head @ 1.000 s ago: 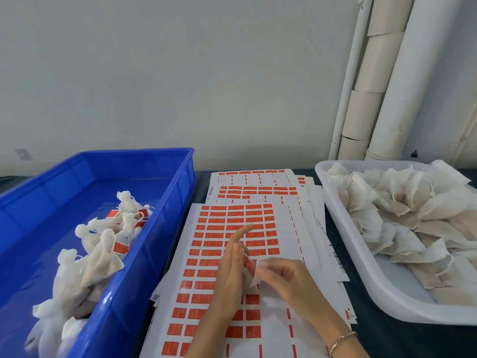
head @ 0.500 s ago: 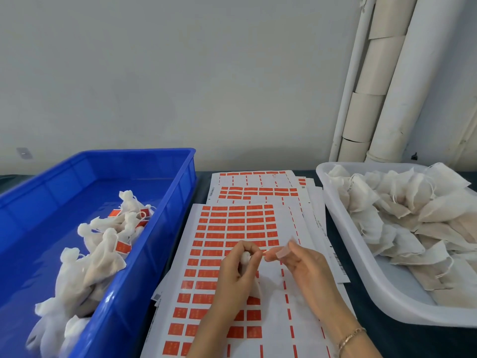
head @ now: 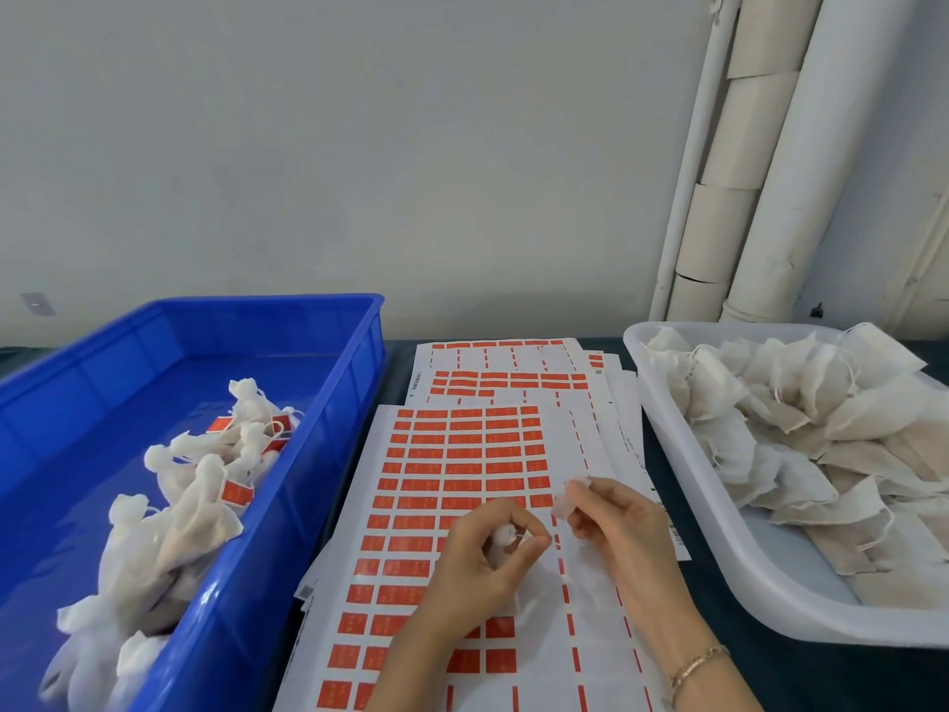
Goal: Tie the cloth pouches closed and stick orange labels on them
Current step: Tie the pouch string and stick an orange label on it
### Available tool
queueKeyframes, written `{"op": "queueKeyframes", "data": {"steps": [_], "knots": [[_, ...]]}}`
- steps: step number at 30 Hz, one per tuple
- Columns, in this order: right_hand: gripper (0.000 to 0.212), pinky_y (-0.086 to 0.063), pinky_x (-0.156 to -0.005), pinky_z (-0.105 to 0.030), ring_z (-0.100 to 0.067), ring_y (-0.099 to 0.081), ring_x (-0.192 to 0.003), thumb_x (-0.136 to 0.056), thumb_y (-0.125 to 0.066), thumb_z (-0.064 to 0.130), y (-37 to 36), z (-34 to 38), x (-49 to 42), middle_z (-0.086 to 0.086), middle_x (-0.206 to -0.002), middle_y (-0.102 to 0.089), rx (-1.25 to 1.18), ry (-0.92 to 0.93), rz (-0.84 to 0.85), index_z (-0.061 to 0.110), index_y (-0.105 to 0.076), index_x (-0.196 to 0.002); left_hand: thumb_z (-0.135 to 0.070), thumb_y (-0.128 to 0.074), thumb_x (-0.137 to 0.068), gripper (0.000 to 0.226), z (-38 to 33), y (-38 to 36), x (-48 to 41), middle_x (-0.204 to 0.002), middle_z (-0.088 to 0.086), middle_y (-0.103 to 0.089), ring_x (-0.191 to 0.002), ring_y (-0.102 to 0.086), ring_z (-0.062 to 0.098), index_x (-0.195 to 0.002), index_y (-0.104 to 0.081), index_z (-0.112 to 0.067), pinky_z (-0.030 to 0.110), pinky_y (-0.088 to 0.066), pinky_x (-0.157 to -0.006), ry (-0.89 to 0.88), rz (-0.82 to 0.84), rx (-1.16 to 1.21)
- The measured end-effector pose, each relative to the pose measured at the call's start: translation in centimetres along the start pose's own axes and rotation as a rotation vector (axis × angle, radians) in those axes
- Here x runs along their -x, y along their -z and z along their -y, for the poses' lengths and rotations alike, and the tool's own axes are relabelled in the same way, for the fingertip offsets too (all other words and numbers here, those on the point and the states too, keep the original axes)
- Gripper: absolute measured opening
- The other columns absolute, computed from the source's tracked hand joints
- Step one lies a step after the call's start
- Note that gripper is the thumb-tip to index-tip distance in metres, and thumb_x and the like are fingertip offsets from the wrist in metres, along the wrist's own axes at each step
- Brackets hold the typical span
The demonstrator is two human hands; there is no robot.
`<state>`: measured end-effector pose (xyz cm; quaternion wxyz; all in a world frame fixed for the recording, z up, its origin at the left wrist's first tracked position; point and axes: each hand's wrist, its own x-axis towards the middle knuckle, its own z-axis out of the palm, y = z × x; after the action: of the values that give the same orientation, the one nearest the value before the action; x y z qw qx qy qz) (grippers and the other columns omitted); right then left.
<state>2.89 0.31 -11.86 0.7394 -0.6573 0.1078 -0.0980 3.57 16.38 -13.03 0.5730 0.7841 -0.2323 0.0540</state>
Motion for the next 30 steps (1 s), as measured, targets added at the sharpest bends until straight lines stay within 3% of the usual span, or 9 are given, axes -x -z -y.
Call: {"op": "queueKeyframes", "data": {"steps": [5,11,30], "knots": [[0.01,-0.051,-0.057,-0.013,-0.011,-0.068,-0.068,-0.077,-0.076,0.028,-0.26,-0.05,0.38,0.0,-0.072,-0.072,0.085,-0.02,0.081,0.02,-0.075,-0.082,-0.022,-0.069,-0.086,0.007,0.08,-0.04,-0.11,-0.084,-0.017,-0.067,-0.088,-0.061,0.008,-0.084,-0.069,-0.029,0.013,-0.047,-0.079,0.001,-0.03,0.012],[0.001,-0.051,-0.057,-0.012,-0.014,-0.069,-0.07,-0.077,-0.077,0.026,-0.52,0.12,0.66,0.0,-0.075,-0.074,0.078,-0.046,0.129,0.025,-0.077,-0.076,-0.021,-0.068,-0.086,0.003,0.36,-0.09,-0.16,-0.084,-0.013,-0.068,-0.086,-0.062,0.01,-0.088,-0.071,-0.02,0.014,-0.049,-0.077,-0.006,-0.052,0.018],[0.01,-0.048,-0.054,-0.009,-0.01,-0.068,-0.067,-0.075,-0.078,0.028,-0.35,-0.03,0.51,0.004,-0.072,-0.073,0.131,-0.057,0.13,0.022,-0.075,-0.083,-0.02,-0.07,-0.084,0.013,0.64,-0.02,-0.4,-0.082,-0.017,-0.066,-0.085,-0.062,0.006,-0.082,-0.065,-0.032,0.011,-0.05,-0.071,0.053,-0.151,0.014]]}}
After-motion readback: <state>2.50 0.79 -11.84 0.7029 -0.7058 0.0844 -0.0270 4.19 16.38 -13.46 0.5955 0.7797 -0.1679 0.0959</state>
